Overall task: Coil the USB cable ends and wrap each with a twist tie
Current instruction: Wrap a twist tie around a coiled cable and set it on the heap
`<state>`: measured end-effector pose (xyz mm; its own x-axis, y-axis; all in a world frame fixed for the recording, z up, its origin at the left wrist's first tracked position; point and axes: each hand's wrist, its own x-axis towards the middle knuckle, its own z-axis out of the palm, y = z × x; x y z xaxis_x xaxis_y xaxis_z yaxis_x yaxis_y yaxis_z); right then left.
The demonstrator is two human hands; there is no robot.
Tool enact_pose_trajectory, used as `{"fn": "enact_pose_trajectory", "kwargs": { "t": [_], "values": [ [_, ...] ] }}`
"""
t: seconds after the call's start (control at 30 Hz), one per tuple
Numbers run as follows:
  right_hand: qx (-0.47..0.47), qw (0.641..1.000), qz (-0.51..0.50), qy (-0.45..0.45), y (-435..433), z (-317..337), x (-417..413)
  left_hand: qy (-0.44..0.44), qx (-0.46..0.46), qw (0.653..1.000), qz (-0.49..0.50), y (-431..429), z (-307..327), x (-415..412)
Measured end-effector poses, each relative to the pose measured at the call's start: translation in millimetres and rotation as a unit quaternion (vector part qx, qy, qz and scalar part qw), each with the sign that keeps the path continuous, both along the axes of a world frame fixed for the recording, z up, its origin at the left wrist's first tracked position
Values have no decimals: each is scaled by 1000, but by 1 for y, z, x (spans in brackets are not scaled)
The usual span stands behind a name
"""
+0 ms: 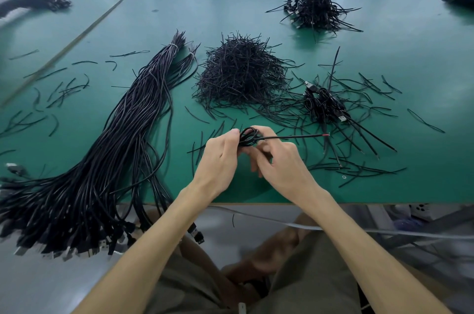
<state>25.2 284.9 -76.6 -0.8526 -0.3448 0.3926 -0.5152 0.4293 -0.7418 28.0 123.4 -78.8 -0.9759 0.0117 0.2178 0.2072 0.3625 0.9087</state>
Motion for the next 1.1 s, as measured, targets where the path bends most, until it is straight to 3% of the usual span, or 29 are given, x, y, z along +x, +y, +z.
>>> {"fn": "enact_pose_trajectory", "kwargs": {
  "t": [0.67, 1.1],
  "values": [
    [1, 1000, 19, 3, -1, 1, -1, 20, -28, 999, 12, 0, 6, 1],
    [67, 998, 18, 1, -2, 0, -3, -9, -9, 999, 49, 1, 8, -3]
  ]
}}
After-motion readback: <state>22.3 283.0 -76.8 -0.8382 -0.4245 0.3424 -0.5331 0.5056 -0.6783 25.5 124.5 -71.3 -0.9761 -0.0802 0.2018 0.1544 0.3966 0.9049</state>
